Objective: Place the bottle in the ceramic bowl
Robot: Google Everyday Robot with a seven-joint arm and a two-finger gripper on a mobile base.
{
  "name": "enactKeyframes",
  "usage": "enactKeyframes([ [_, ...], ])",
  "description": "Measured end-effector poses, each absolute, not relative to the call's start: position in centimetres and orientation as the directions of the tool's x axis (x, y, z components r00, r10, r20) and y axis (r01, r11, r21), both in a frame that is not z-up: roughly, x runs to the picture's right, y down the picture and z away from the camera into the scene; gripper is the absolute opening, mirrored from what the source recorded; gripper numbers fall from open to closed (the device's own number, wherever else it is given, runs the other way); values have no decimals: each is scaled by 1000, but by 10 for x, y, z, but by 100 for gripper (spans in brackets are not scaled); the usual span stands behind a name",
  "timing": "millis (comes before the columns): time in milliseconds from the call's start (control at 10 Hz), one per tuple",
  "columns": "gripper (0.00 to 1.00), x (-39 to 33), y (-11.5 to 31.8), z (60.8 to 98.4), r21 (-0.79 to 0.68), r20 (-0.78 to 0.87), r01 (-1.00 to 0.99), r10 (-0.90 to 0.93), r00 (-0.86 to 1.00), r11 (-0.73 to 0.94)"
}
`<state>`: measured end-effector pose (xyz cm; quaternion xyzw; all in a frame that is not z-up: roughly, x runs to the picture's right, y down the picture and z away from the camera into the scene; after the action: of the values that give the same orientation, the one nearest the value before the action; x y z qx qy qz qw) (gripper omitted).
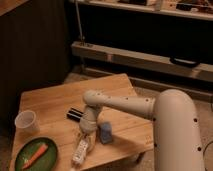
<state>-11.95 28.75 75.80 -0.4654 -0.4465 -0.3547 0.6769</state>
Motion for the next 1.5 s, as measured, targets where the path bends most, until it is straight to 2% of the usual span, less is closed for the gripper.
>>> enactKeyframes([
  [900, 0, -119, 287, 758, -314, 934, 895, -65, 350, 317],
  [1000, 3, -119, 287, 758, -314, 934, 895, -65, 350, 317],
  [1300, 31, -119, 287, 758, -314, 934, 895, -65, 350, 317],
  [1500, 54, -119, 287, 758, -314, 934, 895, -65, 350, 316],
])
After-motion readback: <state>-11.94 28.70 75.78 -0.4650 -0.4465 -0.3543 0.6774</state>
